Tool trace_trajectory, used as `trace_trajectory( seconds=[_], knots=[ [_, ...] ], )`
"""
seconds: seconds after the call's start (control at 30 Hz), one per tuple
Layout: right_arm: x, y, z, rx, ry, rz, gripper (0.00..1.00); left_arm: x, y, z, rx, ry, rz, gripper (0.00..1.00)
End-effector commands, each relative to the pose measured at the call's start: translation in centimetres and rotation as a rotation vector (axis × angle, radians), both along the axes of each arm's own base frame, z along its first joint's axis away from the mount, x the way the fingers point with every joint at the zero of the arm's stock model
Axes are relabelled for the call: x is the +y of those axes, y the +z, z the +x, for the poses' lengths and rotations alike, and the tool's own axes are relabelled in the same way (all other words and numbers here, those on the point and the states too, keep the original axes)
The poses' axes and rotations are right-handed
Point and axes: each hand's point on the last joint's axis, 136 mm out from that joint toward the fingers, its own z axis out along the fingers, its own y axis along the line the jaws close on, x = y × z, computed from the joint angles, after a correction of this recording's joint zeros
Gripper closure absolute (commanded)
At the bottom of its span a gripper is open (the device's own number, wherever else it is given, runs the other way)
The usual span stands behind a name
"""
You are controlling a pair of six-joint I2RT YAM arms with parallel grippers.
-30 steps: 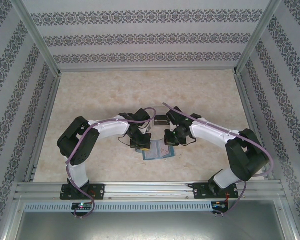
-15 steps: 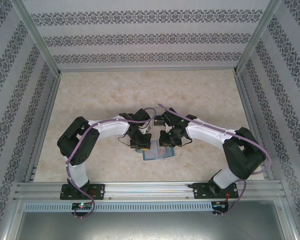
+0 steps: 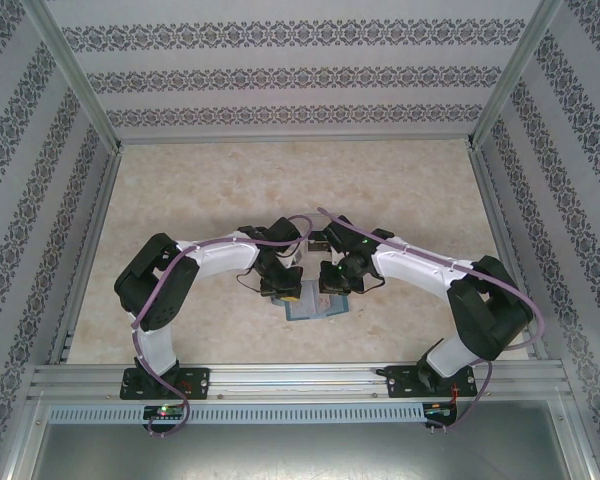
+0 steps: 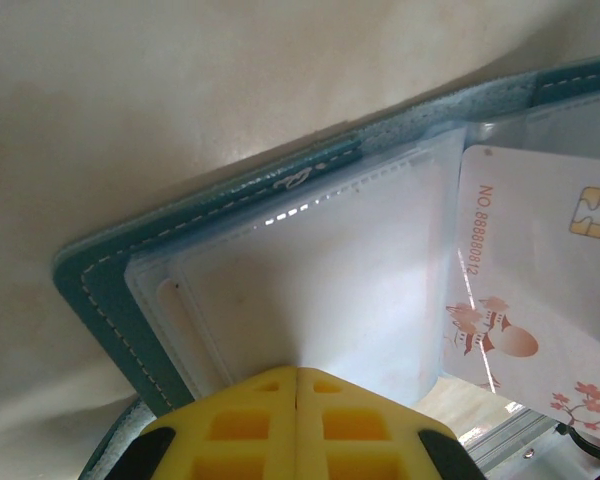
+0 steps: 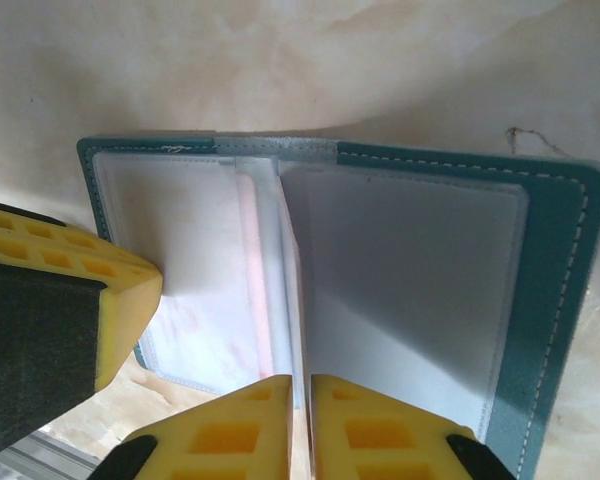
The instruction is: Take the credit cards out of the card holder
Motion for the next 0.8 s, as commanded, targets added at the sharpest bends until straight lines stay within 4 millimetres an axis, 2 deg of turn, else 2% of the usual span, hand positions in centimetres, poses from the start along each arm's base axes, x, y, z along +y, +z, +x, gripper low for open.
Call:
trace_trajectory(
  seconds=[0.0, 0.3, 0.53, 0.67, 0.77],
  knots=[
    [0.3, 1.0, -0.3, -0.009, 0.002, 0.008, 0.87, 0.4, -1.0, -0.5, 0.008, -0.021, 0.043, 1.00],
    [-0.1, 1.4, 0.0, -0.031, 0.007, -0.013, 0.93, 0.2, 0.2, 0.1, -0.022, -0.019, 0.036, 1.00],
    [-0.6, 2.7, 0.6, -0.064, 0.021, -0.010, 0.93, 0.0, 2.6, 1.6, -0.110, 0.005, 0.007, 1.00],
    [-0.9, 3.2, 0.9, -0.087, 0.088, -0.019, 0.94, 0.3, 3.3, 2.0, -0.138, 0.021, 0.006, 1.00],
    [-0.5, 3.9, 1.0, -0.106, 0.215, -0.007, 0.94, 0.6, 3.9, 2.5, -0.171, 0.043, -0.001, 1.00]
  ],
)
